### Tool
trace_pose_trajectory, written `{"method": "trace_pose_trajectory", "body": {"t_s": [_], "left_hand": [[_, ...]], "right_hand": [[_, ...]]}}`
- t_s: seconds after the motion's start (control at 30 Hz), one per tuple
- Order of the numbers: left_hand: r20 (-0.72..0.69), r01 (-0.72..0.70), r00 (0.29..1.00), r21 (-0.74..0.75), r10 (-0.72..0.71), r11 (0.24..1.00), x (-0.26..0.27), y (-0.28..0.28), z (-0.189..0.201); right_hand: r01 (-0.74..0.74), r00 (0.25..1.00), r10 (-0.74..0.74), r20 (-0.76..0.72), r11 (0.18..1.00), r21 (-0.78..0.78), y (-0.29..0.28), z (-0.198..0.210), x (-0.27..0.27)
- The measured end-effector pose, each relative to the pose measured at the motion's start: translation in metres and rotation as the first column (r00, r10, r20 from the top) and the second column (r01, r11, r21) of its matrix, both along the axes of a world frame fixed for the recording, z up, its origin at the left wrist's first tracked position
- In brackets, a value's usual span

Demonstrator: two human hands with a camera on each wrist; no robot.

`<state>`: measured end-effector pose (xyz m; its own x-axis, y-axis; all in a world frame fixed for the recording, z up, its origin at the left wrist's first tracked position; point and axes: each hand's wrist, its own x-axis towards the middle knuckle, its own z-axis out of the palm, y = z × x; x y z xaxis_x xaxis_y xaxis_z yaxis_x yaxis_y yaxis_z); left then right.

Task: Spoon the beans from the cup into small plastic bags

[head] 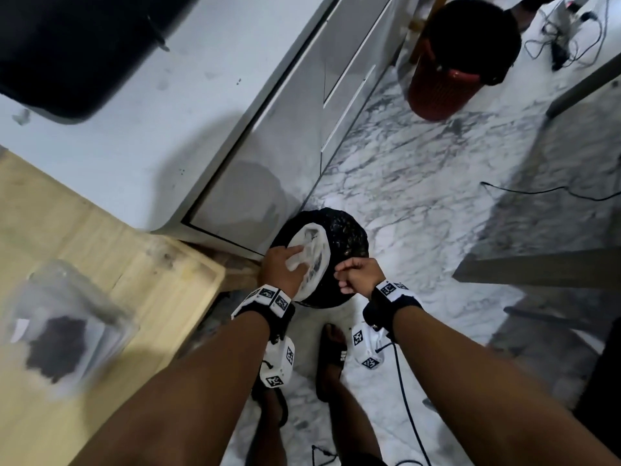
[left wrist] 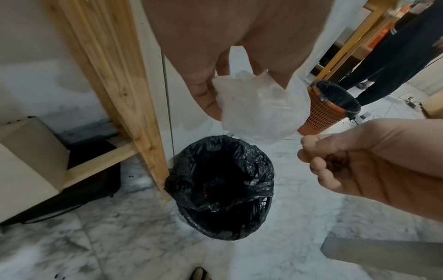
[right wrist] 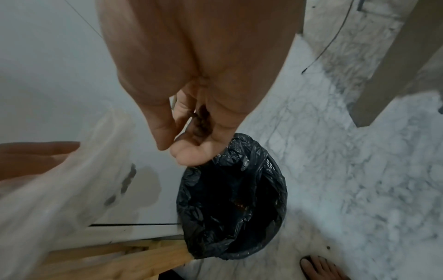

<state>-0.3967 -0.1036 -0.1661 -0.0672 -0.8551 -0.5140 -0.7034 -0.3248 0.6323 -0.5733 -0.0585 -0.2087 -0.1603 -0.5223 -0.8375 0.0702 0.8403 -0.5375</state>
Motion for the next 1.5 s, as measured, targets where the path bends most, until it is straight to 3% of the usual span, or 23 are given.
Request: {"method": "trace_pose_trajectory", "body": {"t_s": [0.53, 0.83, 1.27, 1.5], "left_hand": [[-0.010, -0.083, 0.996, 0.036, 0.083, 0.996, 0.001, -0.020, -0.038], [-0.015, -0.077, 0.997, 0.060, 0.078, 0.995, -0.002, -0.022, -0.039], [-0.071, -0.068, 0.995, 0.095, 0.075, 0.993, -0.019, -0.024, -0.040], [-0.058, -0.044, 0.997, 0.081, 0.049, 0.996, -0.025, -0.027, -0.030]], "right_hand": [[-0.102, 0.988, 0.108, -0.109, 0.993, 0.059, -0.034, -0.066, -0.006], [-0.031, 0.996, 0.032, -0.085, 0.999, 0.020, -0.042, -0.048, -0.012], [0.206, 0.976, -0.202, -0.086, 0.977, 0.049, -0.017, -0.032, -0.024], [0.215, 0.974, -0.211, -0.077, 0.976, 0.040, -0.013, -0.020, -0.028]]}}
